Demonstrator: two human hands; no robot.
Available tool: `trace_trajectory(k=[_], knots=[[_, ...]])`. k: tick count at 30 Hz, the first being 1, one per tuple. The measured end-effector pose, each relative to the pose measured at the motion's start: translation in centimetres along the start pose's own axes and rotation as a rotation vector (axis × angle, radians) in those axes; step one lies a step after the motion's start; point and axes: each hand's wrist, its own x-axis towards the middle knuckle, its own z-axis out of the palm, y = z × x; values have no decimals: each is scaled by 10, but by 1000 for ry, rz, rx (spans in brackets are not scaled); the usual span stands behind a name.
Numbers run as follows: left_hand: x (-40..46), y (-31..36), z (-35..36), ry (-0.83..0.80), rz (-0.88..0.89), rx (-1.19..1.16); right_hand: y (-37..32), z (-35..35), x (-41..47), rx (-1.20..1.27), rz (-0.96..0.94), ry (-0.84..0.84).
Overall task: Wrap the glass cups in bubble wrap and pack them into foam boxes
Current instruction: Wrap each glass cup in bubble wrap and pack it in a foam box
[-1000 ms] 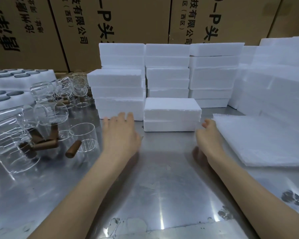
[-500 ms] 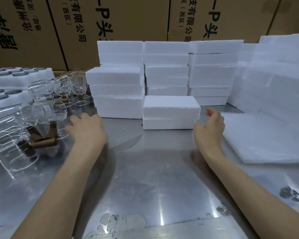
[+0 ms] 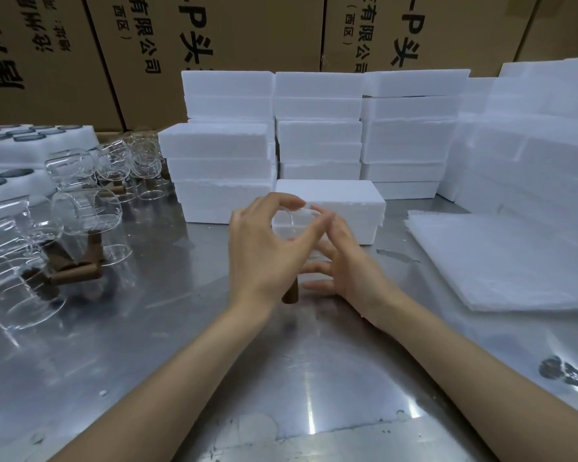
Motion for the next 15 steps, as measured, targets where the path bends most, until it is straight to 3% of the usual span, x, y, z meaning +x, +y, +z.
trace_trajectory(k=[6,10,15], knots=[[-9,6,6,-145,36,-105,-1,-5,7,295,181,-36],[-13,9,1,-298,157,-146,0,-10,10,451,160,-32],[-11,14,-2,-361,161,-236,-9,-16,5,302,287,-27]])
